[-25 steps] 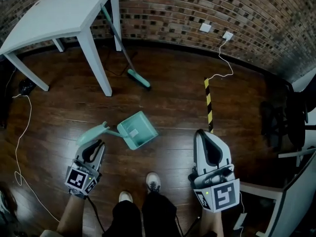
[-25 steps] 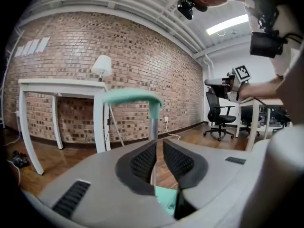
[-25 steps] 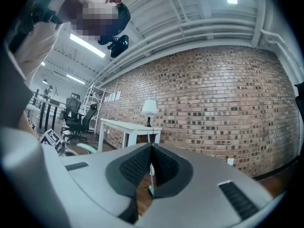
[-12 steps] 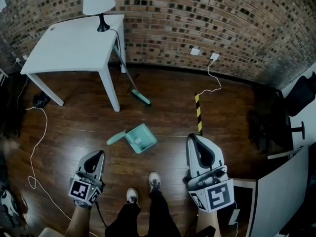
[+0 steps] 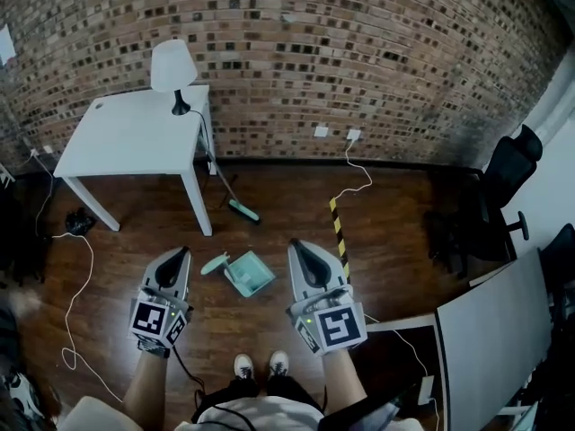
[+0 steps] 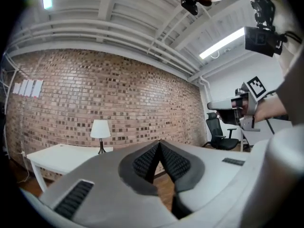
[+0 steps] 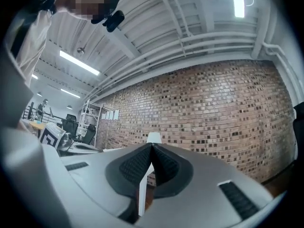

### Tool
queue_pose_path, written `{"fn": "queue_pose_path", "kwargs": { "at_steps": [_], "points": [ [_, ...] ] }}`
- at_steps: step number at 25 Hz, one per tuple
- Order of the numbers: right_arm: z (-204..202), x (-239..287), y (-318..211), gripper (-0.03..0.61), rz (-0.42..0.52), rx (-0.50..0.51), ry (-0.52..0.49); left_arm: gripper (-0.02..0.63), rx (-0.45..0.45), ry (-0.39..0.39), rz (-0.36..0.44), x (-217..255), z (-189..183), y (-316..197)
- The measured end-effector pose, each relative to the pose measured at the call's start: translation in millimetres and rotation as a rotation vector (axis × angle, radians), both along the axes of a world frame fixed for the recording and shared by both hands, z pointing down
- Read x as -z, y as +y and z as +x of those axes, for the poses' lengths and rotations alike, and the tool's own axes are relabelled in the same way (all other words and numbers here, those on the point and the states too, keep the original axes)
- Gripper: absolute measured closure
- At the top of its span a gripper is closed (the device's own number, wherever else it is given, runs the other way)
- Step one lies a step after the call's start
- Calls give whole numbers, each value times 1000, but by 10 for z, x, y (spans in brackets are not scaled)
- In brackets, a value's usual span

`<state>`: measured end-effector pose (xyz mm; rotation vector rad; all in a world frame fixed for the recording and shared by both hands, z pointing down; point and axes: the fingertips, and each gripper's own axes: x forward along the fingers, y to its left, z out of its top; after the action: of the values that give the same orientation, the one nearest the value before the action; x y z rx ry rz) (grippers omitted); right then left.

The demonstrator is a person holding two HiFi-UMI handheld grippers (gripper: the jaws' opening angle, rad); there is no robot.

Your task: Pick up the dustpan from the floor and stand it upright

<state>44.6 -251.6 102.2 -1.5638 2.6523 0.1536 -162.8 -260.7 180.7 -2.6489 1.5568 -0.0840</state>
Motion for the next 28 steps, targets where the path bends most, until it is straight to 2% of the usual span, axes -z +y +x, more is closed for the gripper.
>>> {"fn": "queue_pose_path", "kwargs": {
  "at_steps": [7,14,19,24,28],
  "points": [
    [155,-9,165,600,-24,42,-49,609,-17,9,72,469,272,159],
    [303,122,181,600,0,49,-73,611,8,5,85,670,308,172],
    [352,225,245,600,-20,-17,-85,611,-6,26,77,722,227,309],
    [492,281,651,597,-18,-63,-110,610,-35,-16,49,581,249,725],
    [583,182,1185,600,-30,-41,-47,609,-47,-40,42,463,251,1304]
  ]
}}
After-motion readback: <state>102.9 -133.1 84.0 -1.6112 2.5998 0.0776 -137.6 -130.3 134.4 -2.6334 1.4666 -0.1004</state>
